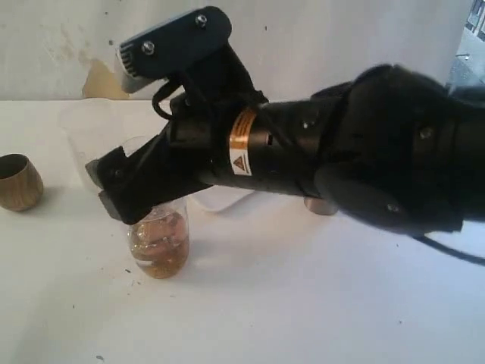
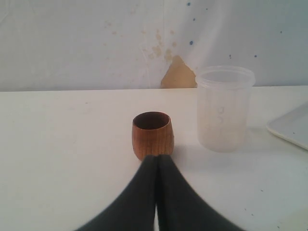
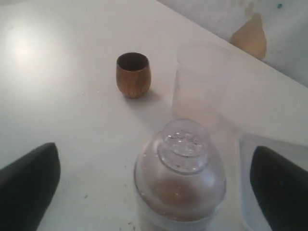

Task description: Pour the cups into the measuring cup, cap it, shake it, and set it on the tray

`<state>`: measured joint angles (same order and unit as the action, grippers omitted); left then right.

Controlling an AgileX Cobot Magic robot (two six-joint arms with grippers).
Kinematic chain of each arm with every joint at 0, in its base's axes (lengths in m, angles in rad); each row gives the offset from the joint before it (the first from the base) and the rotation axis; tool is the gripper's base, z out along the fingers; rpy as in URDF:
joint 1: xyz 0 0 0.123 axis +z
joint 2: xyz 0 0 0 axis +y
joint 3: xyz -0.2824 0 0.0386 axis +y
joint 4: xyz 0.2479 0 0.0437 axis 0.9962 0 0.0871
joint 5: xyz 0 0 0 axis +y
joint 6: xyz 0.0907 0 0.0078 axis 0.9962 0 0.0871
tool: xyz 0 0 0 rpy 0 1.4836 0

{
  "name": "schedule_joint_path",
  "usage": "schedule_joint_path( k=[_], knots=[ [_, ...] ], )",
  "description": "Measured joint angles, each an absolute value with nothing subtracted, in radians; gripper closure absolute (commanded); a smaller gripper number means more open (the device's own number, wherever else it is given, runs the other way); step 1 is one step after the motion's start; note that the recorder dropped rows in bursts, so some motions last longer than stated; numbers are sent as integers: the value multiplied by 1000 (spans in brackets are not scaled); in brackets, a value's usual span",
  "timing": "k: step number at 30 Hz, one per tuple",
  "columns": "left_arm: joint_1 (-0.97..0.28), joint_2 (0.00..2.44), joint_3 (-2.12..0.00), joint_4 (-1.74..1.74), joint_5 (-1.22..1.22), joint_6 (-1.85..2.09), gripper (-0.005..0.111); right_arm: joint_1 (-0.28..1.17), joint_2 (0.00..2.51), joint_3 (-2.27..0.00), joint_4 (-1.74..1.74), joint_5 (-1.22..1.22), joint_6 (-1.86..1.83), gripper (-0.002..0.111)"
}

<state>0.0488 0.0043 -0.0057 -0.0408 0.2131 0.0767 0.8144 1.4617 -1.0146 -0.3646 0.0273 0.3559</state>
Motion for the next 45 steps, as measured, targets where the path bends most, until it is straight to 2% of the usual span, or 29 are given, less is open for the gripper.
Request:
schedule_joint_path(
  k=[4, 7, 9, 13, 28, 45],
  knots=[
    [49, 4, -6, -41, 213, 77, 107, 796, 1472, -717, -254, -510, 272, 3],
    [49, 4, -6, -41, 213, 77, 107, 785, 1496, -601, 125, -663, 57, 3],
    [49, 4, -6, -41, 213, 77, 107, 779, 1523, -582, 195, -683, -9, 3],
    [49, 4, -6, -41, 213, 77, 107, 779, 1607, -604, 32, -700, 15, 3],
    [49, 4, -6, -41, 213, 77, 107, 779, 1917, -784, 19, -742, 11, 3],
    [49, 4, -6, -41, 213, 77, 107, 779, 2074, -938, 17, -781, 7, 3]
  ],
)
